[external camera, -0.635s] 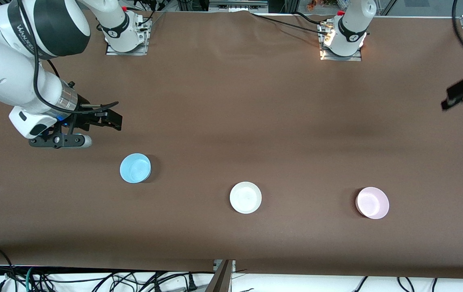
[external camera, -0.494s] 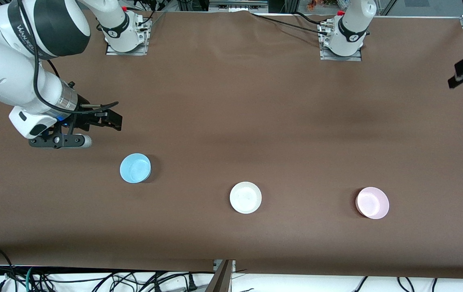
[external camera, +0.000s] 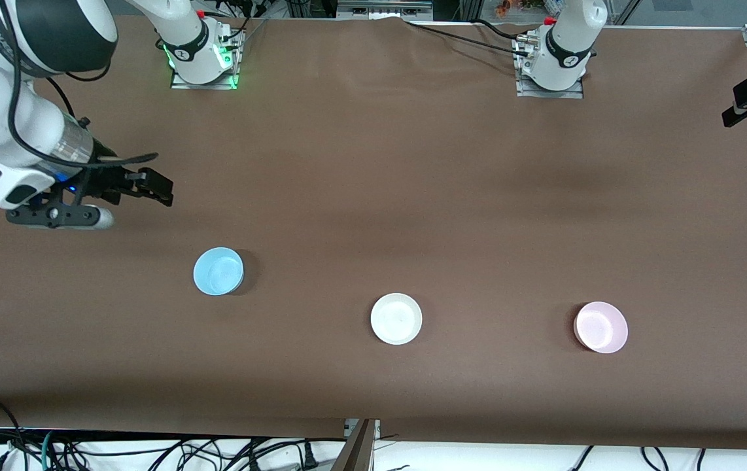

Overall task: Stack pink and blue bowls on white bowl
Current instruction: 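Move the left gripper down over the pink bowl, then close the left gripper on the pink bowl's rim and lift it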

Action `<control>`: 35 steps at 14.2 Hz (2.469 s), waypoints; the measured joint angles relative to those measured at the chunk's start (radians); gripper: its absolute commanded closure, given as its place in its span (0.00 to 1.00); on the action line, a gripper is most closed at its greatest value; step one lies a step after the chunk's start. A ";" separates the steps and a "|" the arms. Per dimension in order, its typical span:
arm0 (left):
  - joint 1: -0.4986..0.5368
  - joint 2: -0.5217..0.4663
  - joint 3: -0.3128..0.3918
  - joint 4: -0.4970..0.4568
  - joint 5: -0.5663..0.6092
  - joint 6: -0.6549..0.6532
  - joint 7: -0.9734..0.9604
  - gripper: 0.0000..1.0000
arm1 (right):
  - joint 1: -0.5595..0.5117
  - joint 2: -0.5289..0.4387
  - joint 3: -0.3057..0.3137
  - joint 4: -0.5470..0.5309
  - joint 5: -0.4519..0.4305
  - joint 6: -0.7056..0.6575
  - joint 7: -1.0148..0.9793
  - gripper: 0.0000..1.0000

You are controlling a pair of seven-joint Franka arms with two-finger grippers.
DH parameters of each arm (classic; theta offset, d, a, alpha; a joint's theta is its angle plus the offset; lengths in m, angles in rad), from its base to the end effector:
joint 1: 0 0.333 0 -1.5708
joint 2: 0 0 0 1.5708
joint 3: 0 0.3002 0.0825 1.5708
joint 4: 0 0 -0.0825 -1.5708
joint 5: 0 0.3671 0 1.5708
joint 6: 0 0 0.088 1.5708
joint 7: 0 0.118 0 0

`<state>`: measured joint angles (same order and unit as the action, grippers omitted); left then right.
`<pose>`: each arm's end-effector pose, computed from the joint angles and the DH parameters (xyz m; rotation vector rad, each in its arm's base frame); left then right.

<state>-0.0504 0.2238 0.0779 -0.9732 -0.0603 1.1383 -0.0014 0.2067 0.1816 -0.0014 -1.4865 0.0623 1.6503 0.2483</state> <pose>0.5395 -0.0012 0.6957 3.1014 0.0059 -0.0896 0.5807 0.1280 0.5405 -3.0841 0.0748 0.0482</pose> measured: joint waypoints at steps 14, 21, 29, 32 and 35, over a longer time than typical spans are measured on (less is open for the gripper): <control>0.003 0.331 0.001 -0.058 -0.008 0.419 0.002 0.00 | -0.135 -0.110 0.058 -0.065 -0.066 -0.033 -0.170 0.00; 0.020 0.634 0.002 -0.129 -0.009 0.825 0.002 0.00 | -0.137 -0.107 0.057 -0.051 -0.066 -0.033 -0.185 0.00; 0.085 0.716 0.002 -0.211 -0.009 0.996 0.011 0.00 | -0.105 -0.093 0.067 -0.035 -0.066 -0.029 -0.182 0.00; 0.091 0.741 0.002 -0.215 -0.016 1.035 0.011 0.00 | -0.103 -0.093 0.067 -0.034 -0.066 -0.029 -0.182 0.00; 0.092 0.753 0.002 -0.238 -0.018 1.072 0.014 0.11 | -0.103 -0.093 0.067 -0.034 -0.066 -0.030 -0.182 0.00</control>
<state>0.0414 0.9769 0.0801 -1.2111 -0.0783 2.2102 0.0125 0.1040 0.0885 0.0654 -1.5203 -0.0033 1.6205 0.0663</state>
